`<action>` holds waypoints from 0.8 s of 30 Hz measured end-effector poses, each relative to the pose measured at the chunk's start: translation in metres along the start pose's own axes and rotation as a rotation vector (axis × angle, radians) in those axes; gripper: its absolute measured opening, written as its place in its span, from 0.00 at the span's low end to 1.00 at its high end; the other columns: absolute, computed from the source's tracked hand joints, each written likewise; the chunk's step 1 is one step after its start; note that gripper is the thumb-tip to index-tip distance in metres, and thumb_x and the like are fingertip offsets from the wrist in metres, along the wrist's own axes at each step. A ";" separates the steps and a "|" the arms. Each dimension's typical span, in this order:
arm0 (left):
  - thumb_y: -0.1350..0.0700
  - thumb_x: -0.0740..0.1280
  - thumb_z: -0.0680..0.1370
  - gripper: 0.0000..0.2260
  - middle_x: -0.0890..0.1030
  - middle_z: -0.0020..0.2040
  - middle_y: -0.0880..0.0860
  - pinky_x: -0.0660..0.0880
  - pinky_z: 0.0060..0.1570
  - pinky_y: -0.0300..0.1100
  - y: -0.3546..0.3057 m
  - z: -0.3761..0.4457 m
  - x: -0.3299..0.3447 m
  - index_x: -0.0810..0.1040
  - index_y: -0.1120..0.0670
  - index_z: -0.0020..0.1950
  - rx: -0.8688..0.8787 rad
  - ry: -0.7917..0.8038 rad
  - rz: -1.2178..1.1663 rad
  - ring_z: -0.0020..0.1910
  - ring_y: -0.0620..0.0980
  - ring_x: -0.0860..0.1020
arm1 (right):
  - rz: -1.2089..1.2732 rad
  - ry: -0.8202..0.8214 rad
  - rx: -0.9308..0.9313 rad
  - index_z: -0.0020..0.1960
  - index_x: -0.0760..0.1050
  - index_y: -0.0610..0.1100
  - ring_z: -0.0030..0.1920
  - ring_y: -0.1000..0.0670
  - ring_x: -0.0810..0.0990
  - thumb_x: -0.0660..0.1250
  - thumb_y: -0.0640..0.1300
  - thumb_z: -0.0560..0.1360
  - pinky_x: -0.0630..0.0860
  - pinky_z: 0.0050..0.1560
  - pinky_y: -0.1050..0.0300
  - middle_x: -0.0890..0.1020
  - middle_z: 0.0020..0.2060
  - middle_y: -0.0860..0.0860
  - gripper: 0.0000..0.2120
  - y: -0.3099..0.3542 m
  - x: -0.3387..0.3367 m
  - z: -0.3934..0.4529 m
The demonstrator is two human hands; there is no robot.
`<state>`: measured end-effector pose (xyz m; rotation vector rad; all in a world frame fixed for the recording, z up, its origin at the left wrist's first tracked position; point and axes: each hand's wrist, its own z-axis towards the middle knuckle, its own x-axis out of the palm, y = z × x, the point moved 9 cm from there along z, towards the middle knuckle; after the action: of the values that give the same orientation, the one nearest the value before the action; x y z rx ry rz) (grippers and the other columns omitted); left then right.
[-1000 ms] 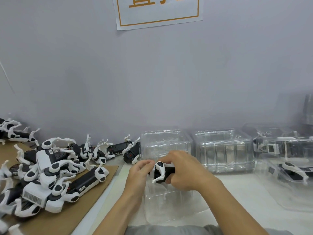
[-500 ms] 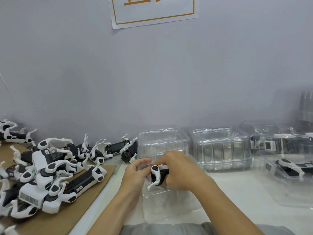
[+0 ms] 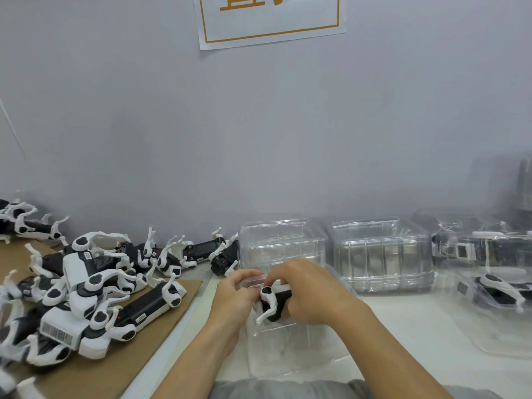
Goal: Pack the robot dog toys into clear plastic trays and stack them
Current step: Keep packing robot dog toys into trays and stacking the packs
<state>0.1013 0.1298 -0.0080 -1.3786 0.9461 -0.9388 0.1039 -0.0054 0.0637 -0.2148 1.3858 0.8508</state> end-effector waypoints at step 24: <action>0.75 0.63 0.71 0.18 0.86 0.44 0.54 0.75 0.31 0.34 -0.007 -0.006 0.001 0.82 0.55 0.51 -0.011 0.031 0.109 0.37 0.43 0.83 | 0.135 0.081 0.128 0.52 0.82 0.43 0.39 0.47 0.80 0.69 0.41 0.74 0.71 0.29 0.61 0.81 0.48 0.46 0.07 0.013 0.015 0.008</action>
<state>0.0962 0.1267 -0.0007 -1.3113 1.0410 -0.8757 0.1010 0.0140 0.0560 -0.0579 1.5386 0.8684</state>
